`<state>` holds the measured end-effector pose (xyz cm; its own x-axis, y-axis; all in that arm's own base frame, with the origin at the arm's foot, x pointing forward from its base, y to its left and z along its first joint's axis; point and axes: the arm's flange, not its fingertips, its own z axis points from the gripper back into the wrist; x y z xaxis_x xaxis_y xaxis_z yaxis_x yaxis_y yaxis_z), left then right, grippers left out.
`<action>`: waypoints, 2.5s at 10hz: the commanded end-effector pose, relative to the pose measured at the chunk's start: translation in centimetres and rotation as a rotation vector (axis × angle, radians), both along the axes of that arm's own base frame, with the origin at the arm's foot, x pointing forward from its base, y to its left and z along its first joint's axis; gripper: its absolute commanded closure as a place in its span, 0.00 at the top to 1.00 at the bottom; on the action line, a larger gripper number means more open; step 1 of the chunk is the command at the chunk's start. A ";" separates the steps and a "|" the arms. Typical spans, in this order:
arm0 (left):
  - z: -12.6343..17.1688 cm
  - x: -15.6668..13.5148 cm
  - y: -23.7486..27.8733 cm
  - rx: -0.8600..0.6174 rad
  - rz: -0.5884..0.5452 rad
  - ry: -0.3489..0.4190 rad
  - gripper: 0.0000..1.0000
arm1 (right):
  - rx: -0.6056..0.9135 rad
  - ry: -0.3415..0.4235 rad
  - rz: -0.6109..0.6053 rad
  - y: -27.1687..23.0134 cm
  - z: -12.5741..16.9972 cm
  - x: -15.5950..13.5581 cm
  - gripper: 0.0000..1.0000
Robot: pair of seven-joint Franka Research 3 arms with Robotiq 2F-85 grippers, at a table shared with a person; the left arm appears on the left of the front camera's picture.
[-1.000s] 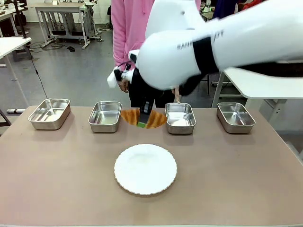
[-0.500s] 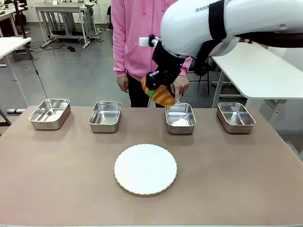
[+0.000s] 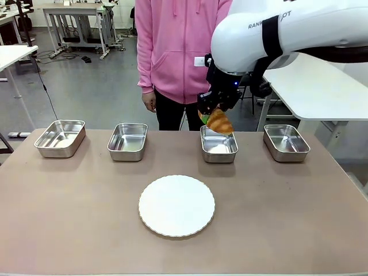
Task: Place the bread in the container.
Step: Place the Butter Roll into the Airtight Container indicated by the human.
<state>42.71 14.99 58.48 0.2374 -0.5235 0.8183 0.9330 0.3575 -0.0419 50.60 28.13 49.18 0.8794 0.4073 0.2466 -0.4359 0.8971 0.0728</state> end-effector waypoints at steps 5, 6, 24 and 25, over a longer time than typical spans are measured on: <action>0.1 -0.1 0.0 -0.002 -0.011 -0.009 1.00 | 0.070 -0.002 -0.097 0.6 0.0 1.1 0.51; 0.1 -0.1 0.0 -0.002 -0.011 -0.009 1.00 | 0.077 -0.010 -0.143 0.5 -0.7 1.6 0.51; 0.1 -0.1 0.0 -0.002 -0.011 -0.009 1.00 | -0.014 -0.007 -0.510 -2.6 -12.0 10.6 0.51; 0.1 -0.1 0.0 -0.002 -0.011 -0.009 1.00 | -0.017 0.004 -0.523 -2.6 -12.1 10.7 0.51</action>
